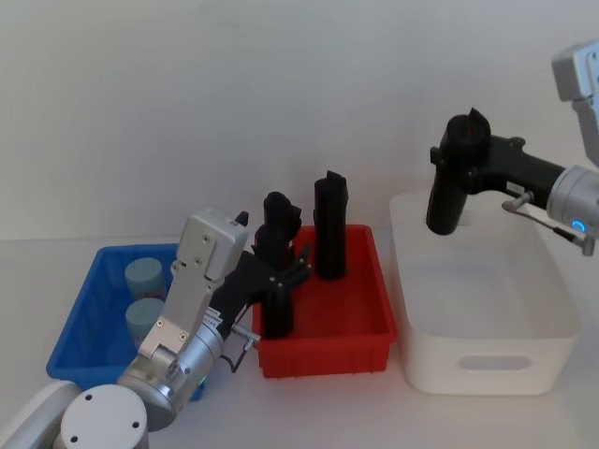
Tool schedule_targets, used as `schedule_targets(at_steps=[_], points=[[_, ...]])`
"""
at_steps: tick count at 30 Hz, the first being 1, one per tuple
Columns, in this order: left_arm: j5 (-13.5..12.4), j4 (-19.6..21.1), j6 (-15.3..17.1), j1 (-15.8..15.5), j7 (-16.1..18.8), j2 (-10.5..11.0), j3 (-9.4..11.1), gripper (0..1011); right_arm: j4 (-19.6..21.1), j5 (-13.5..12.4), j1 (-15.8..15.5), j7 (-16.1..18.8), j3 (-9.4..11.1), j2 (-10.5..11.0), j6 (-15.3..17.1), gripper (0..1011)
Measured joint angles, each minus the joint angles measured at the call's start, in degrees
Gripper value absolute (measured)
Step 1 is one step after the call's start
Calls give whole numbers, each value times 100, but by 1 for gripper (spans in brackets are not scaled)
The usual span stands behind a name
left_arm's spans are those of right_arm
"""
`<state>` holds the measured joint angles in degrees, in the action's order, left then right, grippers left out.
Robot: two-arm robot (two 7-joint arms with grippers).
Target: Pick the cotton swabs from the blue box and place them into the white box.
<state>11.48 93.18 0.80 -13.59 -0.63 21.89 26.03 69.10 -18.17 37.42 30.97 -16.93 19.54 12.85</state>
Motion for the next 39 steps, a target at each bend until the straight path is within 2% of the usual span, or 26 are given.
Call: schedule_targets(at_steps=[4, 10, 13, 22, 39], points=[[0, 0, 0, 0, 0, 0, 0, 1004, -211, 13, 19, -118, -49, -49, 136, 487], [0, 0, 0, 0, 0, 0, 0, 1004, -559, 64, 103, -249, -125, -140, 257, 667], [0, 0, 0, 0, 0, 0, 0, 1004, -747, 94, 152, -313, -161, -187, 309, 797], [0, 0, 0, 0, 0, 0, 0, 1004, -1016, 139, 224, -406, -217, -258, 388, 1001], [0, 0, 0, 0, 0, 0, 0, 1004, -1200, 171, 272, -469, -254, -305, 442, 1001]])
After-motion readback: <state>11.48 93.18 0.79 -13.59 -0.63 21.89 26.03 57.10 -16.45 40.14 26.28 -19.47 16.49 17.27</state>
